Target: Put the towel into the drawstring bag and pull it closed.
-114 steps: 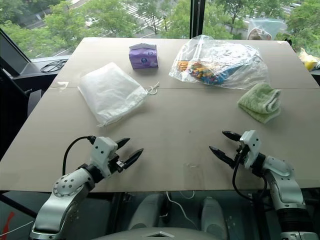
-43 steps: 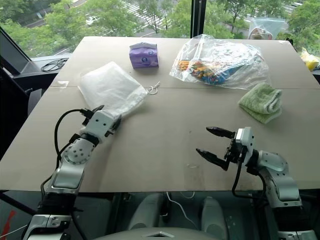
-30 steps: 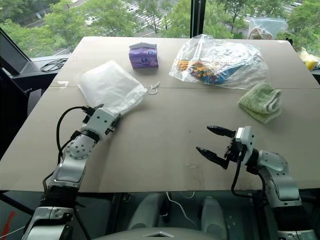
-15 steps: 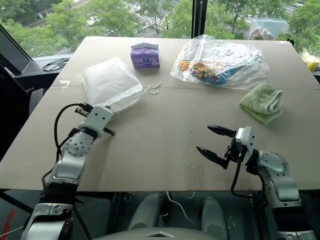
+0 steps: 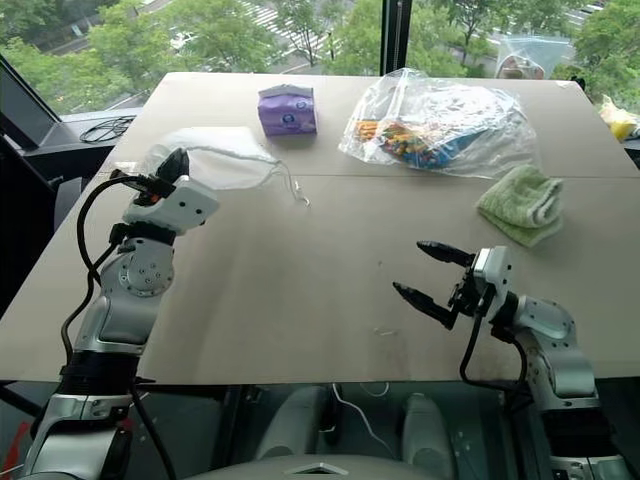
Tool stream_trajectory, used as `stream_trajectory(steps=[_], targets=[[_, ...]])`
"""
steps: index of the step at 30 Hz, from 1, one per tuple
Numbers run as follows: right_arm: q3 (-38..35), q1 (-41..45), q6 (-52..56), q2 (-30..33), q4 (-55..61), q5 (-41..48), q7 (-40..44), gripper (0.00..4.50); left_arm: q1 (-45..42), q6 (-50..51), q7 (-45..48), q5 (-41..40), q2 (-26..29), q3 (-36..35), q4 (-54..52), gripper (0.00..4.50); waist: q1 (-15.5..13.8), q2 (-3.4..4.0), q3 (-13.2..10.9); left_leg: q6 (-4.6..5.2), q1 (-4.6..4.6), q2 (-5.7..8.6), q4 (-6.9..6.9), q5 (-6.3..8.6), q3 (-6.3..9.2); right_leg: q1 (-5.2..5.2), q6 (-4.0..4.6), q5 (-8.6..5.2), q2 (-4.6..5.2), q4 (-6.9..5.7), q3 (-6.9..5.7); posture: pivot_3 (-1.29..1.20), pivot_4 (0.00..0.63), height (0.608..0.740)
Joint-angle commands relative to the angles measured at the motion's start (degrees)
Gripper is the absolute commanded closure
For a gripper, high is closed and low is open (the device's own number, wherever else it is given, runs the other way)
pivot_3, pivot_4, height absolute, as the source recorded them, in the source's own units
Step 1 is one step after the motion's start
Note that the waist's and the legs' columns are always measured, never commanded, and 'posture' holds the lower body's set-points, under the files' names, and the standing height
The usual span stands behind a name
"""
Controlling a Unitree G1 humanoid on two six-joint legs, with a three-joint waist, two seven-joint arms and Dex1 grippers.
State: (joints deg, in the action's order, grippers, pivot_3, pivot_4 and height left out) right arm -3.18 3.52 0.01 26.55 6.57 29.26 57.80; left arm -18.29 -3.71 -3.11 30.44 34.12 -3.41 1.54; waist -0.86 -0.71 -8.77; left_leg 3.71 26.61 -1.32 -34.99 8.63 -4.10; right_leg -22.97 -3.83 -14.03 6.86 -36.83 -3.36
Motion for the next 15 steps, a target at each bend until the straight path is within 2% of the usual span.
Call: stream_trajectory(steps=[1,4,5,9,12,15], targets=[[-3.9,3.9,0.2,-0.5,-1.8,-4.4,-9.8,0.0,-1.5,1.4,0.3,-0.3,-1.0,0.0,-2.1,4.44,0.0,0.0,0.0,0.0,0.0,0.0,0.0,0.0,-0.01,0.0,-0.01,0.0,-0.07,-0.01,0.01,0.0,0.15,0.739],[-5.6,8.4,0.0,0.6,-7.0,-14.4,-22.6,0.0,-2.1,2.8,1.3,-1.7,-2.3,-0.2,-2.0,4.44,0.0,0.0,0.0,-0.01,0.0,0.01,-0.04,-0.01,-0.02,0.0,-0.04,0.02,-0.21,-0.04,0.01,0.0,0.15,0.739],[-5.5,9.6,-0.4,1.9,-8.7,-17.1,-24.2,0.0,-2.3,3.2,1.6,-2.1,-2.7,-0.1,-2.0,4.44,0.0,0.0,0.0,-0.01,0.0,0.01,-0.05,-0.01,-0.02,0.0,-0.04,0.03,-0.21,-0.04,0.01,0.0,0.15,0.739],[-3.3,13.3,-2.9,8.0,-15.0,-27.0,-27.6,0.0,-3.3,5.5,3.4,-4.5,-4.9,0.0,-2.0,4.44,-0.1,0.0,0.0,-0.01,0.01,0.08,-0.05,-0.02,-0.09,0.01,-0.09,0.04,-0.2,-0.04,0.01,0.0,0.15,0.739],[1.9,17.0,-7.2,14.4,-23.6,-35.8,-26.4,0.0,-5.7,6.5,4.7,-5.2,-5.5,0.7,-0.9,4.44,0.1,-0.02,0.0,0.15,0.01,0.06,-0.11,-0.13,-0.13,0.08,-0.29,0.15,-0.32,-0.06,0.02,0.0,0.15,0.739],[4.9,21.6,-10.6,17.6,-32.3,-40.1,-26.6,0.0,-7.2,6.3,5.0,-5.5,-5.2,0.9,0.1,4.44,0.3,0.0,-0.1,0.22,-0.02,0.02,-0.2,-0.16,-0.11,0.15,-0.29,0.14,-0.43,-0.07,0.02,0.0,0.15,0.739]])
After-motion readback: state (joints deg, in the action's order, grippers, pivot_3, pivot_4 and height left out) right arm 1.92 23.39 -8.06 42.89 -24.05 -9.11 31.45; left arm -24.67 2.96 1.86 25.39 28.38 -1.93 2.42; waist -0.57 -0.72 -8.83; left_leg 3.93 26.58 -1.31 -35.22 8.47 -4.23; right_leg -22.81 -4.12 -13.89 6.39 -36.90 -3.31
